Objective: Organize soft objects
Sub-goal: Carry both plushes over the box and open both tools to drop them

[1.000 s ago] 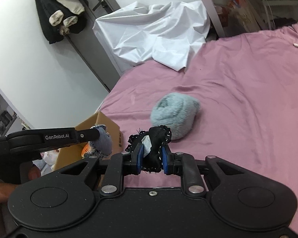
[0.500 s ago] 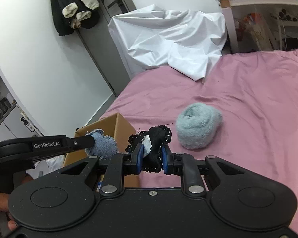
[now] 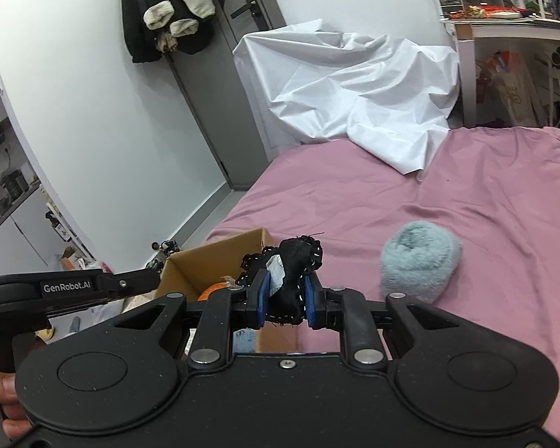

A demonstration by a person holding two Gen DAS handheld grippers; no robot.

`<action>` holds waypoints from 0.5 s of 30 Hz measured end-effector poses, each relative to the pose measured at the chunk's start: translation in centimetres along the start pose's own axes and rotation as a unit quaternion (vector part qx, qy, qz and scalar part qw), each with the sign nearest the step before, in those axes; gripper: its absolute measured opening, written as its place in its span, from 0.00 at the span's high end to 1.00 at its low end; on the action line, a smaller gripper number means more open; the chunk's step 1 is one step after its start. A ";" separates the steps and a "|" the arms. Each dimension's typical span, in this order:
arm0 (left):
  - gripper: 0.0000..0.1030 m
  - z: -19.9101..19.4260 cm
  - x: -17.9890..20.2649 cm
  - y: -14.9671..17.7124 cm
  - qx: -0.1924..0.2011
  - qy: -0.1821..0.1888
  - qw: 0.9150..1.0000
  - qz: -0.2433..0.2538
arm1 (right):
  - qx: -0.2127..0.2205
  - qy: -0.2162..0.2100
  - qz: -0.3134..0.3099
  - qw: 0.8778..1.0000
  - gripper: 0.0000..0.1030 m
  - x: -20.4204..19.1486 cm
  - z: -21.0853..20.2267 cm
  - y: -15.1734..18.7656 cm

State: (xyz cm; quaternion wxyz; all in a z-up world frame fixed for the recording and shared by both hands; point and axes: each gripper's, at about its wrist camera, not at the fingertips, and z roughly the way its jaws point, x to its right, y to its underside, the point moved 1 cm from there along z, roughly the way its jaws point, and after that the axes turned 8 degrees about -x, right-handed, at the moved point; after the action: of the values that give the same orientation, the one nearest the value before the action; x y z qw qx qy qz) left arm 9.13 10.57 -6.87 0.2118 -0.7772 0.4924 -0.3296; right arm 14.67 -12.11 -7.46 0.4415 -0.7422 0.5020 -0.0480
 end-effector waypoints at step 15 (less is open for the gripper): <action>0.89 0.1 -4.4 0.8 -0.024 0.009 0.999 -0.048 | -0.023 -0.016 -0.041 0.999 0.81 -3.9 1.6 0.2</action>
State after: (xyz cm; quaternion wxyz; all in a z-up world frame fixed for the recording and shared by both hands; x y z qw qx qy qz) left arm 7.37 14.17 -8.80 0.1726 -0.8018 0.4641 -0.3345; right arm 13.44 -8.06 -7.12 0.4300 -0.7728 0.4648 -0.0431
